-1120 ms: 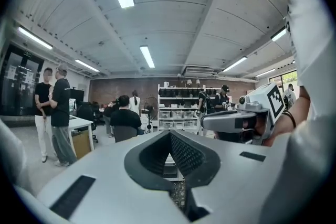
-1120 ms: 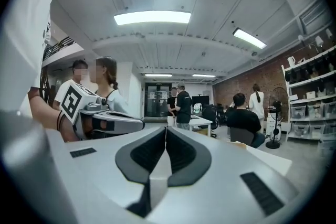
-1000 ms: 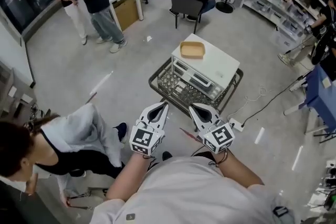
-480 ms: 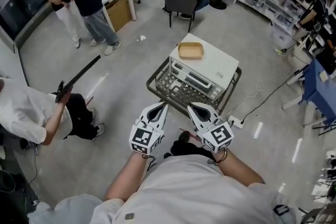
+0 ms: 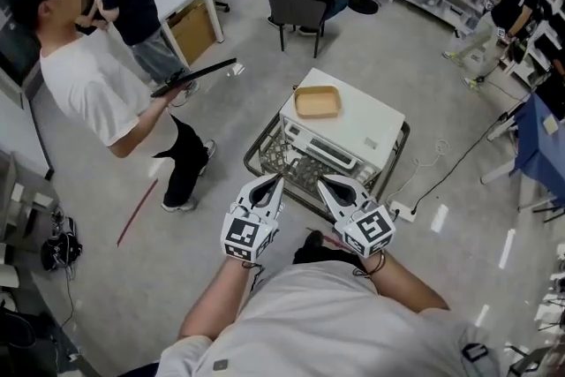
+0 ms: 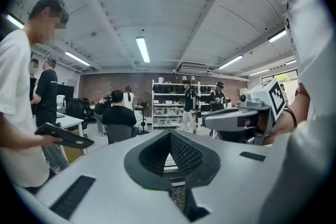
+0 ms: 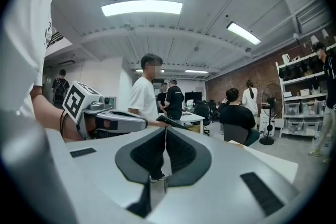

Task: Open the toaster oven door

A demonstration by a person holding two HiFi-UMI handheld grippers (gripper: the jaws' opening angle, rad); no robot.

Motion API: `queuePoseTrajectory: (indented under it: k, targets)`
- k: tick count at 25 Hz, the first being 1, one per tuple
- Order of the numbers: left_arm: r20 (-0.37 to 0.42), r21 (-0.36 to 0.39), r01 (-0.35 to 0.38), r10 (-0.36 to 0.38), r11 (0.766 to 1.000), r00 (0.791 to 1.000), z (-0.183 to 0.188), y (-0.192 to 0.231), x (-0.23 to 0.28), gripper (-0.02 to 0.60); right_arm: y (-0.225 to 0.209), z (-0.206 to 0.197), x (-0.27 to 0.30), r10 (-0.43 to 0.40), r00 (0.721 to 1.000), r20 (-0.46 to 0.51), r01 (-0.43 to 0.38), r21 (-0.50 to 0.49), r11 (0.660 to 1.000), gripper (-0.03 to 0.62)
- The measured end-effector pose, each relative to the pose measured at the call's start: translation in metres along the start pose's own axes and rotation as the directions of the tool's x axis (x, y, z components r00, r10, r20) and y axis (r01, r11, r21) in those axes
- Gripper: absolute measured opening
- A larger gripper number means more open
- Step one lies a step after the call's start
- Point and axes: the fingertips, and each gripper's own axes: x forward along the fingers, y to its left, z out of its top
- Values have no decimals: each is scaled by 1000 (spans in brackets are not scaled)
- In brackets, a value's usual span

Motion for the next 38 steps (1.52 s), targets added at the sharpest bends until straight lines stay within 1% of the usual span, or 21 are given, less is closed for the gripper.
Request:
queuePoseTrajectory:
  k: [3, 7, 12, 17, 21, 23, 25, 29, 32, 33, 38]
  targets:
    - [-18, 6, 21, -21, 1000, 1000, 2, 3, 28, 17, -26, -1, 5, -5, 1000, -4, 5, 14, 1000, 20]
    - [-18, 11, 69, -69, 998, 997, -19, 24, 75, 17, -62, -26, 35, -18, 1000, -22, 18, 17, 1000, 20]
    - [-24, 25, 125, -124, 992, 992, -39, 45, 119, 17, -92, -45, 65, -36, 998, -47, 35, -7, 999, 21]
    - [-40, 69, 173, -170, 983, 985, -39, 40, 152, 17, -119, -50, 60, -76, 995, -68, 77, 13, 997, 21]
    - [-66, 89, 230, -225, 969, 972, -48, 38, 175, 17, -140, -60, 59, -125, 989, -77, 127, 19, 992, 21]
    - [-89, 85, 261, -253, 962, 963, -53, 42, 184, 17, -149, -62, 64, -150, 985, -88, 152, 21, 988, 21]
    - [-116, 93, 295, -284, 951, 952, -57, 46, 189, 18, -152, -62, 68, -174, 980, -102, 178, 35, 983, 21]
    - [-175, 106, 374, -353, 921, 919, -68, 47, 201, 18, -159, -68, 71, -214, 967, -137, 223, 53, 973, 23]
    - [-213, 100, 440, -413, 892, 886, -78, 47, 210, 21, -166, -78, 76, -238, 956, -170, 253, 69, 965, 26]
    - [-225, 98, 461, -431, 882, 874, -80, 48, 214, 31, -169, -81, 78, -244, 953, -181, 261, 76, 962, 32]
    - [-288, 99, 540, -495, 836, 820, -95, 55, 230, 63, -178, -99, 91, -261, 937, -231, 288, 92, 953, 61]
